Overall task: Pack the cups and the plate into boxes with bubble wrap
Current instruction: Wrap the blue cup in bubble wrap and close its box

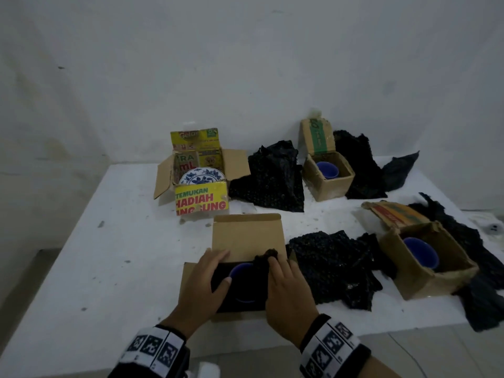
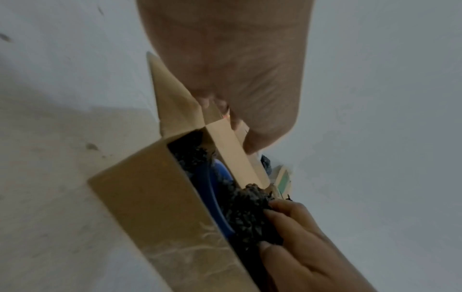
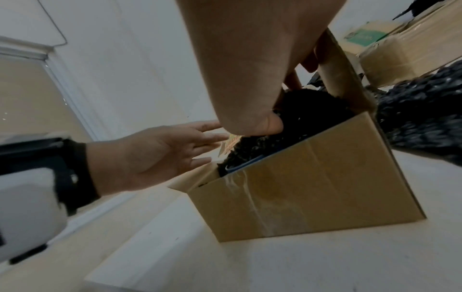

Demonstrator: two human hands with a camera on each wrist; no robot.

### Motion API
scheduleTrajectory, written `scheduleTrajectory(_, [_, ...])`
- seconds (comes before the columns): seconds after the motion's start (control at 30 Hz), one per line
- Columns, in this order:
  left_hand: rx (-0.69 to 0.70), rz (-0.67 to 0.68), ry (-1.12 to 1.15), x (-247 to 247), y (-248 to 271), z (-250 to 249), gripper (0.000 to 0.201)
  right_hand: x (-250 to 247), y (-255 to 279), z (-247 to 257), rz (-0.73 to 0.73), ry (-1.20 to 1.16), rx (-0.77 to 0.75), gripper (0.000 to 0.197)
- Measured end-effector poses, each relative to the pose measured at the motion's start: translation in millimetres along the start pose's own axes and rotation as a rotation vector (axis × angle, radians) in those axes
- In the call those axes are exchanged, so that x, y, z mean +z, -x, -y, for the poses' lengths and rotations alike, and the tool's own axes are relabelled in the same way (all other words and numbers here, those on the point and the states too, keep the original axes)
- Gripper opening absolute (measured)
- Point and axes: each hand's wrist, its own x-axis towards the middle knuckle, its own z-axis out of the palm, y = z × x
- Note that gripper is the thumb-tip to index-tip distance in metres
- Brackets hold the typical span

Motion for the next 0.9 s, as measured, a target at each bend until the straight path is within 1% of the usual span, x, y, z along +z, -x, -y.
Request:
scheduleTrajectory(0.03, [-0.026, -0.005, 0.009, 1, 3, 1, 0.062, 3, -1, -2, 0.068, 0.077, 0.004, 0.059])
scheduleTrajectory(0.07, [-0.058, -0.001, 0.023, 3, 5, 3, 0.061, 6, -2, -5, 0.105, 0.139, 0.0, 0.059])
scheduleTrajectory(0.1, [-0.09, 0.01, 0.037, 5, 7, 3, 0.058, 9, -4, -7, 0.107, 0.168, 0.004, 0.057])
scheduleTrajectory(0.17, [-0.154, 0.03, 0.084, 10, 11, 6, 0.057, 10, -8, -7, 0.115, 0.191, 0.001, 0.043])
scheduleTrajectory(0.23, [-0.216, 0.039, 0.148, 15, 15, 11, 0.062, 7, -14, -3, 0.147, 0.185, -0.008, 0.028])
scheduleTrajectory(0.3, [-0.276, 0.059, 0.236, 19, 19, 18, 0.065, 5, -20, -1, 0.171, 0.169, -0.026, 0.025])
scheduleTrajectory(0.33, [-0.293, 0.078, 0.269, 21, 20, 22, 0.063, 5, -24, 0, 0.186, 0.139, -0.024, 0.023])
scheduleTrajectory(0.4, [-0.291, 0.103, 0.297, 23, 24, 26, 0.057, 5, -31, -3, 0.199, 0.079, -0.028, 0.014])
scheduleTrajectory(0.47, [-0.275, 0.115, 0.309, 23, 25, 27, 0.055, 2, -36, -9, 0.184, 0.002, -0.039, 0.018])
scheduleTrajectory(0.53, [-0.287, 0.121, 0.332, 22, 25, 25, 0.056, -5, -36, -14, 0.056, -0.032, -0.062, 0.014])
scheduleTrajectory(0.57, [-0.296, 0.123, 0.35, 22, 25, 23, 0.057, -12, -33, -16, 0.002, 0.006, -0.057, 0.015])
scheduleTrajectory(0.6, [-0.298, 0.122, 0.37, 21, 26, 21, 0.058, -17, -29, -15, -0.022, 0.004, -0.029, 0.024])
scheduleTrajectory(0.63, [-0.306, 0.123, 0.39, 21, 27, 19, 0.06, -15, -26, -15, -0.078, -0.029, -0.006, 0.034])
scheduleTrajectory(0.73, [-0.333, 0.121, 0.425, 18, 28, 14, 0.067, 9, -20, -10, -0.317, -0.177, 0.06, 0.048])
scheduleTrajectory(0.77, [-0.337, 0.121, 0.435, 17, 27, 13, 0.068, 14, -19, -7, -0.375, -0.244, 0.06, 0.055])
scheduleTrajectory(0.8, [-0.341, 0.121, 0.446, 17, 27, 12, 0.068, 21, -17, -4, -0.406, -0.27, 0.019, 0.065])
scheduleTrajectory(0.83, [-0.345, 0.125, 0.459, 15, 26, 10, 0.069, 26, -15, -2, -0.396, -0.244, -0.052, 0.074])
scheduleTrajectory(0.87, [-0.349, 0.12, 0.472, 15, 26, 9, 0.069, 32, -13, -3, -0.344, -0.206, -0.11, 0.078])
scheduleTrajectory(0.9, [-0.351, 0.114, 0.487, 14, 26, 7, 0.07, 34, -10, -4, -0.269, -0.2, -0.14, 0.075])
